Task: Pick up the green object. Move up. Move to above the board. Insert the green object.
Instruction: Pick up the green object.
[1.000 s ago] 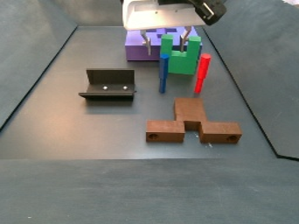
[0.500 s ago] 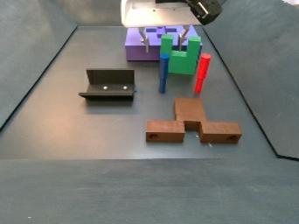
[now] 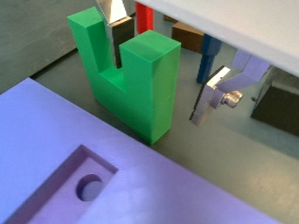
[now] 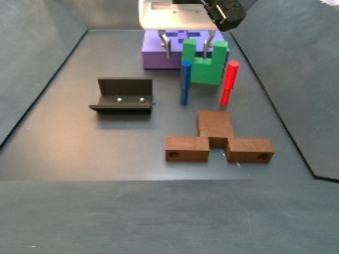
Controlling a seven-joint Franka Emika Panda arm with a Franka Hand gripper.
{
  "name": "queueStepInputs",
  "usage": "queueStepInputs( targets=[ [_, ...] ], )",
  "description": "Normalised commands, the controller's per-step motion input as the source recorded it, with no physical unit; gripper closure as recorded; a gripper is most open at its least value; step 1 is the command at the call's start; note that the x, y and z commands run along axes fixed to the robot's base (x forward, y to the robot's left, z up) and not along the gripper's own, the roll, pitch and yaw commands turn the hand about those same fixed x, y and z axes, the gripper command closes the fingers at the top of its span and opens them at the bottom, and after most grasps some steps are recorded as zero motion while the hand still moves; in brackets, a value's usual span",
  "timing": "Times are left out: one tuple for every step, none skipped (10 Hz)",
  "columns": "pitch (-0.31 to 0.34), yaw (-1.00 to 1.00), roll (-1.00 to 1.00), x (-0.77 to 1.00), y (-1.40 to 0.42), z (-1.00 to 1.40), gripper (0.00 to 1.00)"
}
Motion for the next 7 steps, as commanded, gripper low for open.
queueStepInputs(
  targets=[
    [0.000,-0.38,-0.02,-0.05,-0.06,-0.08,0.00],
    [0.000,-0.29,0.00,-0.01,0.00,0.00,0.00],
    [0.000,-0.05,0.00,0.00,0.00,0.00,0.00],
    [0.000,0.00,0.00,0.00,0.03,-0.07,0.00],
    [0.000,0.07,0.00,0.00,0.03,-0.12,0.00],
    [0.000,0.10,0.04,0.00,0.00,-0.13,0.00],
    [-0.026,0.15,0.03,-0.07,0.00,-0.13,0.00]
  ],
)
